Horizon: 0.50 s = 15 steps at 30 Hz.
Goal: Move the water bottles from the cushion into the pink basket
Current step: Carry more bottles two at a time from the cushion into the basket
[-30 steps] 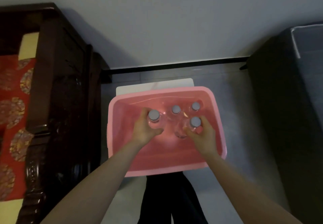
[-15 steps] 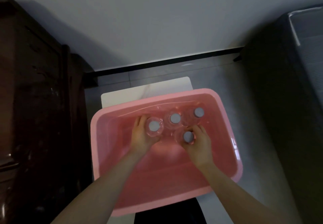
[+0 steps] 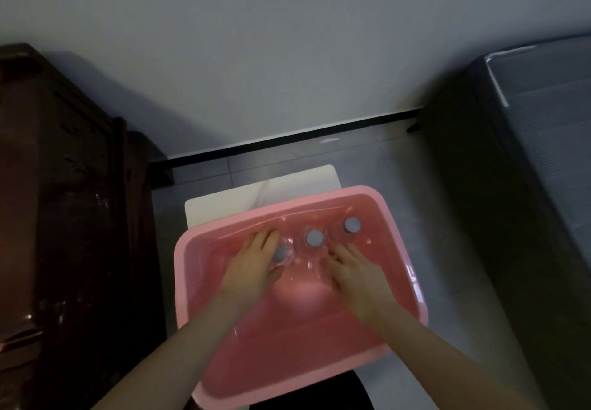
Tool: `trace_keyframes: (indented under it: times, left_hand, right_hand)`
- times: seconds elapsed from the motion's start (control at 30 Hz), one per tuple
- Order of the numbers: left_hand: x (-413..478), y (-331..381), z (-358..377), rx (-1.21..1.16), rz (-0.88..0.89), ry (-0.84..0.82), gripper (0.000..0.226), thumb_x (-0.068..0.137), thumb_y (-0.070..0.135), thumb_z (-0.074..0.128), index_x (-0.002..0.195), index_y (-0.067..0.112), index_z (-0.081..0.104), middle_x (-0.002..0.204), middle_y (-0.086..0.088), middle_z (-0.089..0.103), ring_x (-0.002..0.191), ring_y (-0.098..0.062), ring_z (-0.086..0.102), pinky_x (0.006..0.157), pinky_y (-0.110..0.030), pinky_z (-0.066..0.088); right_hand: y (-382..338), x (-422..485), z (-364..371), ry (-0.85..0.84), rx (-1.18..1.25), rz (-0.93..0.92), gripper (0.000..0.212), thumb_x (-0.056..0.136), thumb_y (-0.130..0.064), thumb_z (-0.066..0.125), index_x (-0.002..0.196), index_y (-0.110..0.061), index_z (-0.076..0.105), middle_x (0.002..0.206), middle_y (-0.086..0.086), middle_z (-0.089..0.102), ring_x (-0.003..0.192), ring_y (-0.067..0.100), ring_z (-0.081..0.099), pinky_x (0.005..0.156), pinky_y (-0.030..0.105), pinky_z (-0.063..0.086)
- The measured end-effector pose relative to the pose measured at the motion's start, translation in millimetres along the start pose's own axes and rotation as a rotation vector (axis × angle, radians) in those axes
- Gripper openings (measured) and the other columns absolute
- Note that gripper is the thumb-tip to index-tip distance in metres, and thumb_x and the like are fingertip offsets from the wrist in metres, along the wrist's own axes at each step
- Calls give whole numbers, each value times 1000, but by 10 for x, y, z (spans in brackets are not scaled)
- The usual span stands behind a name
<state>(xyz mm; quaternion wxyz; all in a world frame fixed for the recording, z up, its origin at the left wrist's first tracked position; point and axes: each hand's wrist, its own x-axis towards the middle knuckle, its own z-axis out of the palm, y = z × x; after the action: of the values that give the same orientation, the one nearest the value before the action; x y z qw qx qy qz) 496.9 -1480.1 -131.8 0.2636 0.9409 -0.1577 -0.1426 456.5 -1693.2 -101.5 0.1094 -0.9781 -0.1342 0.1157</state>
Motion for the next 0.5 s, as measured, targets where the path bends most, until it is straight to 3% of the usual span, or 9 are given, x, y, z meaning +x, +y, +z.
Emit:
trace_keyframes:
  times: [0.1,0.17,0.3,0.4,0.47,0.5]
  left_hand:
    - [18,55,-178,116,157,-40,38,77,16,65,114,18,54,112,-4,59,104,-29,54,70,-45,56]
    - [62,73,-228,137,169,-69,30,78,14,63,107,15,58,103,-7,60,97,-31,55,68,-46,54]
    - [98,145,-244,181,156,-127,37,77,10,66,113,13,58,105,-7,58,100,-30,51,76,-45,52]
    - [116,186,-214,213,187,-120,24,69,2,68,89,13,61,87,-9,60,82,-34,57,60,-43,53]
    - [140,206,-196,225,204,-96,29,60,-2,72,81,14,61,79,-7,60,73,-33,58,53,-38,52]
    - [147,217,-195,227,212,-84,30,59,-2,73,81,14,61,78,-6,60,72,-32,58,53,-37,52]
  right_hand:
    - [45,24,6,-100,-56,-21,35,54,2,74,79,-18,60,87,-2,58,81,23,57,38,25,27]
    - [77,46,31,-132,-52,-15,38,53,5,73,82,-18,62,89,-1,58,84,24,56,38,27,35]
    - [174,81,-40,-147,-22,28,36,55,8,71,86,-11,69,86,5,59,82,29,57,45,33,45]
    - [287,53,-130,-153,-23,41,31,63,7,67,91,-7,69,90,9,61,87,33,56,57,39,50]
    - [358,21,-169,-174,-57,57,31,69,5,64,98,-6,68,97,10,61,93,33,55,68,41,51]
    - [376,5,-186,-160,-78,79,31,67,4,67,96,-7,68,95,9,61,91,32,56,67,40,51]
